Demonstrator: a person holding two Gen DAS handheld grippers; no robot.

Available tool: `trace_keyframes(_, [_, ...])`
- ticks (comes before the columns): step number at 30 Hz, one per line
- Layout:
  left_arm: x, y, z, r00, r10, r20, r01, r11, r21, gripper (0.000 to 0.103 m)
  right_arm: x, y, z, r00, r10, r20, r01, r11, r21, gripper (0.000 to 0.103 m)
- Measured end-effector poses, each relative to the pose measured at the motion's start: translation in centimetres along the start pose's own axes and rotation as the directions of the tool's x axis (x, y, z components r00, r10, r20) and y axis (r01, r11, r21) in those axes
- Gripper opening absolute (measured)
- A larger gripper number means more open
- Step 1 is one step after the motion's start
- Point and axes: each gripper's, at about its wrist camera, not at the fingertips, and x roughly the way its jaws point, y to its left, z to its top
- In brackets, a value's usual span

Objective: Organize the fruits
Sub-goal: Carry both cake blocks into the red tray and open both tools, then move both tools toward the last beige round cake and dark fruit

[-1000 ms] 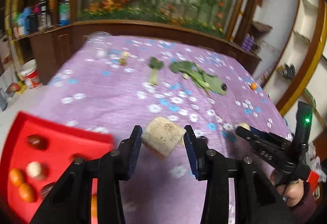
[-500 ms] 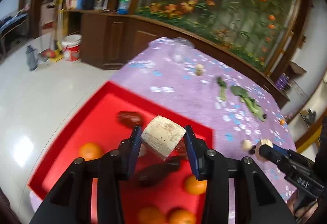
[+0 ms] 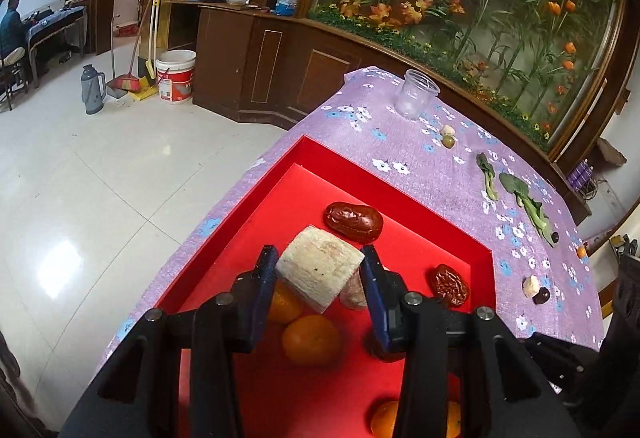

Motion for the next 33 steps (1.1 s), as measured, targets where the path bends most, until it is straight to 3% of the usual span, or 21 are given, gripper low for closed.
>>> trace_keyframes(5, [0.3,-0.3,-0.1,1.000,0.002,-0.006,-0.002,1.000,-0.006,0.042,0.7,0.8,-0.3,1.000,-0.012,0.000,0.012,1.000,-0.026,0.035])
trace_keyframes(12, [-0.6,-0.9,0.2,1.000,0.000,0.026,0.000,1.000,-0.014,0.064,0.4,1.2,-0.6,1.000,0.012,0.002,-0.012,1.000,-0.028,0.036])
trace_keyframes(17, [-1.1,-1.3,0.4,1.000,-0.001,0.030,0.002,1.000,-0.027,0.065,-1.0,1.3,-0.7,0.999,0.027,0.037,-0.026,0.999,-0.027,0.051])
trace_keyframes(19, [-1.4,-1.6,0.4,0.999,-0.002,0.034,0.003,1.000,-0.026,0.065,-1.7,1.2,-0.7,0.998,0.027,0.054,-0.026,0.999,-0.026,0.051])
trace_keyframes(24, [-2.1,-3.2,0.2,0.999,-0.009,0.037,0.008,1.000,0.011,0.072,-3.6,0.4,-1.3,0.995,0.012,0.095,-0.011,1.000,-0.014,0.053])
trace_keyframes(33, [-3.0,-8.8,-1.4,1.000,-0.001,0.028,-0.003,0.988,0.151,0.073,-6.7,-4.0,-3.1,0.988,-0.056,0.145,0.039,0.992,0.117,0.057])
